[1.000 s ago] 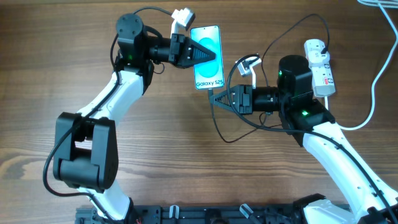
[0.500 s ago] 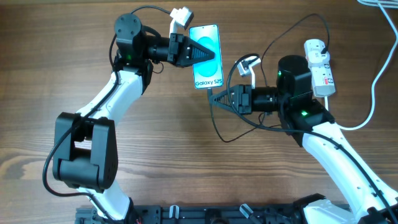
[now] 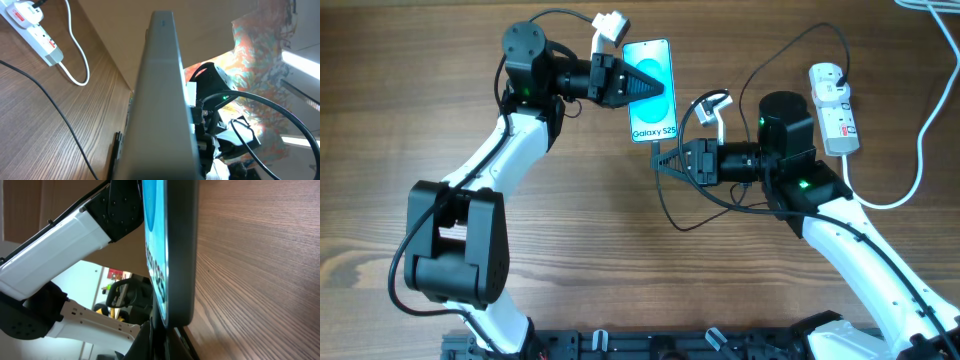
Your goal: Plug charger to phone and switch on socket
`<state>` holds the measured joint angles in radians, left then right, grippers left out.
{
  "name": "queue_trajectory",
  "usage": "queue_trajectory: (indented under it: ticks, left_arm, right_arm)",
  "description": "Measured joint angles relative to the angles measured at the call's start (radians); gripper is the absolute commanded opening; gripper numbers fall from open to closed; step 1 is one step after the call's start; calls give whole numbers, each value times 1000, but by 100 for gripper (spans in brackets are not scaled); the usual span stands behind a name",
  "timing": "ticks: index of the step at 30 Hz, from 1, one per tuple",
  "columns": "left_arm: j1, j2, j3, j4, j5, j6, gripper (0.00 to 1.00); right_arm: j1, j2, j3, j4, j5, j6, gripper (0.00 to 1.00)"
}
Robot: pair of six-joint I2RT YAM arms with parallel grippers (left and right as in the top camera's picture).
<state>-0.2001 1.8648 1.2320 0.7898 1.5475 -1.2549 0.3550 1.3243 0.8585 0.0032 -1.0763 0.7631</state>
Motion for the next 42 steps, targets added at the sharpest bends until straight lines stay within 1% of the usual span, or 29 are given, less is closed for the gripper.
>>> queue_trajectory:
  ticks: [7,23,30,36,42]
  left_arm:
    - [5,0,0,-27,-2,0,4]
    - [-1,0,0,-18,-15,-1,4]
    - [1,-42,-78,42,-55,-7,4]
    - [1,-61,-92,41,-58,-8,4]
    - [-2,-63,-95,3,-58,-8,4]
  right_arm:
    - [0,0,0,18,7,0,5]
    - [-9,1,-4,35,3,5,5]
    - [-11,1,-7,20,-24,11,4]
    - [-11,1,-7,20,-50,11,4]
    - [-11,1,-7,19,-61,11,4]
